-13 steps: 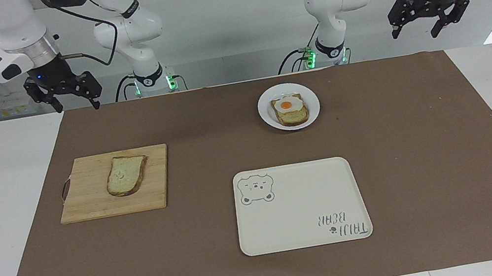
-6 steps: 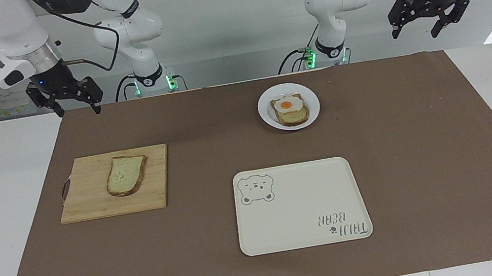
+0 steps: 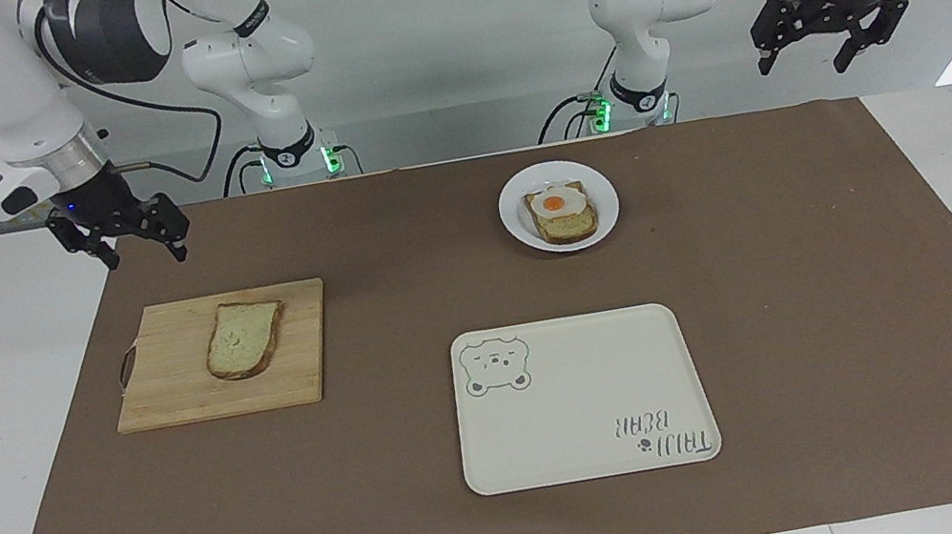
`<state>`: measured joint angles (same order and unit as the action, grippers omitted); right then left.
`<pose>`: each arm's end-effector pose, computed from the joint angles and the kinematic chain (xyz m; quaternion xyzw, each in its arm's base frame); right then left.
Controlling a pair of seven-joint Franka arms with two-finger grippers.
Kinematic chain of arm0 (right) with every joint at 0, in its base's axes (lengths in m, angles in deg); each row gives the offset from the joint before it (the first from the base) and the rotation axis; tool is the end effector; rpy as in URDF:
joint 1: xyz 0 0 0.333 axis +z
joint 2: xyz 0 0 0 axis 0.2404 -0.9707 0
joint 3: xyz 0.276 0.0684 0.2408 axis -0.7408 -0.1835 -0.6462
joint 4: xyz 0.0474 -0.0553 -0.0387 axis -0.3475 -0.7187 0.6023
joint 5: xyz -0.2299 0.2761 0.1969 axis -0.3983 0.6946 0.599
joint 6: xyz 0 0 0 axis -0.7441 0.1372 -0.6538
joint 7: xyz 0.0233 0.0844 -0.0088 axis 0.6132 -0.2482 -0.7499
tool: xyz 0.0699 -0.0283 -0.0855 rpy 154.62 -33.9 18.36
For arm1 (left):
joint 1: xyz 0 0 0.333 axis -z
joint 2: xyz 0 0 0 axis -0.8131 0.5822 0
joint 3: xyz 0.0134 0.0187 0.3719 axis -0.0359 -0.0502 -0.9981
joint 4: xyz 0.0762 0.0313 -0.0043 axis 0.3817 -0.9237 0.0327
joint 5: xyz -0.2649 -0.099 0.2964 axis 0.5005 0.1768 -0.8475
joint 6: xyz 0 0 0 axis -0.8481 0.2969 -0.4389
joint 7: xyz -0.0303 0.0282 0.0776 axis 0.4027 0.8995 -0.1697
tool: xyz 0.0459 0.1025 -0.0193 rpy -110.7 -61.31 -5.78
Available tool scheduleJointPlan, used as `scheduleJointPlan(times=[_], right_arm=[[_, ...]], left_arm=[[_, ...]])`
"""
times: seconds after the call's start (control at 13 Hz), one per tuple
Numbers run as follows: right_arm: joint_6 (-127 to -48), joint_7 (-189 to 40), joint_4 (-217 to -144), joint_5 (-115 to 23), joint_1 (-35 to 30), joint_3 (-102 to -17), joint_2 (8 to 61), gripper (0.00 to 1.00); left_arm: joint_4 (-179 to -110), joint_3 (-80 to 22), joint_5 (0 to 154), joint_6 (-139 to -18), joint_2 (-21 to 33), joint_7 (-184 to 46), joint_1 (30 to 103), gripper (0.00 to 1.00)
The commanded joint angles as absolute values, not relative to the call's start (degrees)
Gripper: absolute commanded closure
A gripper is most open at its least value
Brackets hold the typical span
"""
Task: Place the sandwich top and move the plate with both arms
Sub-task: 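Reach the right gripper down to the bread slice on the board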
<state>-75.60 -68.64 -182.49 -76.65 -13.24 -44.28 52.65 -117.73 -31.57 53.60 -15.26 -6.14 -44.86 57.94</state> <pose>0.5631 -0.0728 0.5958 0.9987 -0.0409 0.0291 0.0004 0.5226 -0.0396 0.7377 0.9926 -0.1127 -0.0444 0.0132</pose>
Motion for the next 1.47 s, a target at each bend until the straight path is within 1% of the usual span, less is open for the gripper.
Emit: scheduleJointPlan(times=[0.0,0.08,0.31,0.54,0.69,1.08,1.39], right_arm=[[-78.17,-73.38,-182.79,-75.15,-15.48,-44.73,49.23,0.0],[-79.48,-76.45,-183.31,-74.98,-17.32,-44.82,47.65,0.0],[-85.37,-84.65,-187.26,-70.68,-21.02,-44.73,45.88,0.0],[-88.27,-84.66,-191.47,-69.97,-21.03,-44.82,45.27,0.0],[-88.81,-85.27,-194.9,-65.59,-20.85,-44.82,45.17,0.0],[-95.91,-87.38,-201.5,-65.4,-20.76,-44.82,43.33,0.0],[-96.19,-87.38,-202.47,-65.14,-21.12,-44.82,40.7,0.0]], left_arm=[[-119.04,-31.38,53.21,-15.17,-7.5,-45.12,57.56,0.0],[-119.04,-31.38,53.21,-15.09,-7.5,-45.12,57.56,0.0],[-119.04,-31.38,53.21,-15.17,-7.5,-45.12,57.56,0.0],[-119.04,-31.38,53.21,-15.09,-7.5,-45.12,57.56,0.0],[-119.04,-31.38,53.21,-15.09,-7.5,-45.12,57.56,0.0],[-119.04,-31.38,53.21,-15.17,-7.5,-45.12,57.56,0.0],[-119.04,-31.38,53.21,-15.09,-7.5,-45.12,57.56,0.0]])
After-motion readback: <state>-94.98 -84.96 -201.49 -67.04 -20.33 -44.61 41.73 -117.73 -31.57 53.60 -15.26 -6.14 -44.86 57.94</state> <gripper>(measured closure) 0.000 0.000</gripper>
